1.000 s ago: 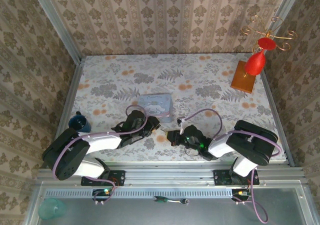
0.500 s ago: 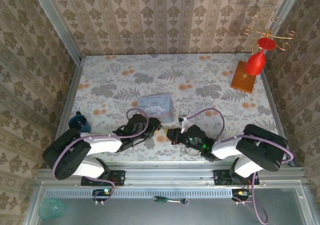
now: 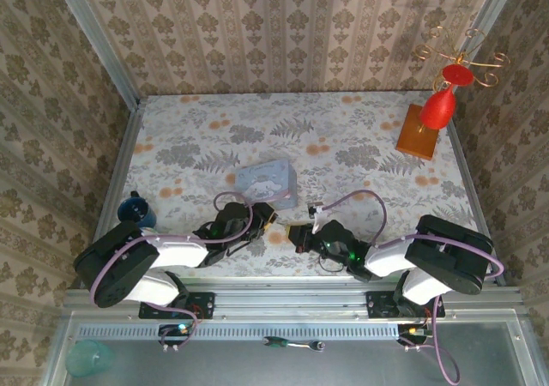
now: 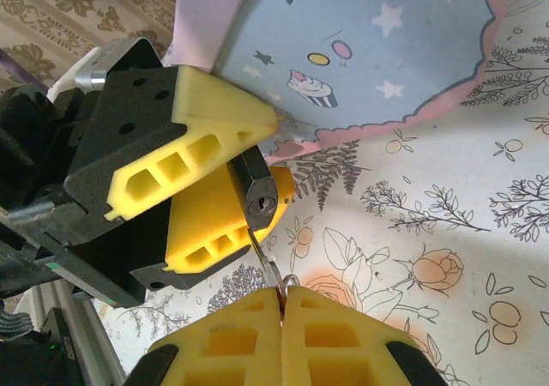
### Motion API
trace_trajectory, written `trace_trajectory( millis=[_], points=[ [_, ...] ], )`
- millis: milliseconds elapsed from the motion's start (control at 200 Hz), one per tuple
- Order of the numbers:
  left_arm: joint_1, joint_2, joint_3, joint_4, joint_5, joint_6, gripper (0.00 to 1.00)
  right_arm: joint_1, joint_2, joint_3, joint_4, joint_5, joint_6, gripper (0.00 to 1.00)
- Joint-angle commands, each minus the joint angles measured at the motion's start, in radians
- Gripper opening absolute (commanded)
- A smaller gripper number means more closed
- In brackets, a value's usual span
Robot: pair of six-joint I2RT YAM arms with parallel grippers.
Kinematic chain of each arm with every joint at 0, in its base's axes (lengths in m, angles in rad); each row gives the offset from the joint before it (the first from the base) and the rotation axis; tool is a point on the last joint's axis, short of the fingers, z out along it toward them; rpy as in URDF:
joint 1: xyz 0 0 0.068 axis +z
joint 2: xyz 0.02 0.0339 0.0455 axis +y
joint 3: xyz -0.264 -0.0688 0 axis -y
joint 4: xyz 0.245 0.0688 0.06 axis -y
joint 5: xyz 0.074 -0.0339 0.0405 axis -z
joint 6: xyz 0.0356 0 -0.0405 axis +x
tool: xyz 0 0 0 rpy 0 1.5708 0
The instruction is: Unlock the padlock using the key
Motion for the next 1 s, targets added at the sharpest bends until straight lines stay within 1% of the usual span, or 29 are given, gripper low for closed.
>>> trace_trajectory(
  millis=[0,190,355,995],
  points=[
    [-0.005,-0.01,-0.003,0.022,-0.032,-0.055,0.0,0.018,0.02,-0.012,0.05,0.073,0.019,0.0],
    [-0.008,-0.009,0.004,0.013,-0.028,-0.058,0.0,0.031,0.055,-0.011,0.12,0.11,0.032,0.0],
    [-0.01,-0.005,0.007,0.019,-0.019,-0.062,0.0,0.033,0.046,-0.009,0.104,0.135,0.027,0.0],
    [-0.016,0.0,0.046,-0.003,0.009,-0.057,0.0,0.033,0.051,0.034,0.066,0.13,0.025,0.0]
  ],
)
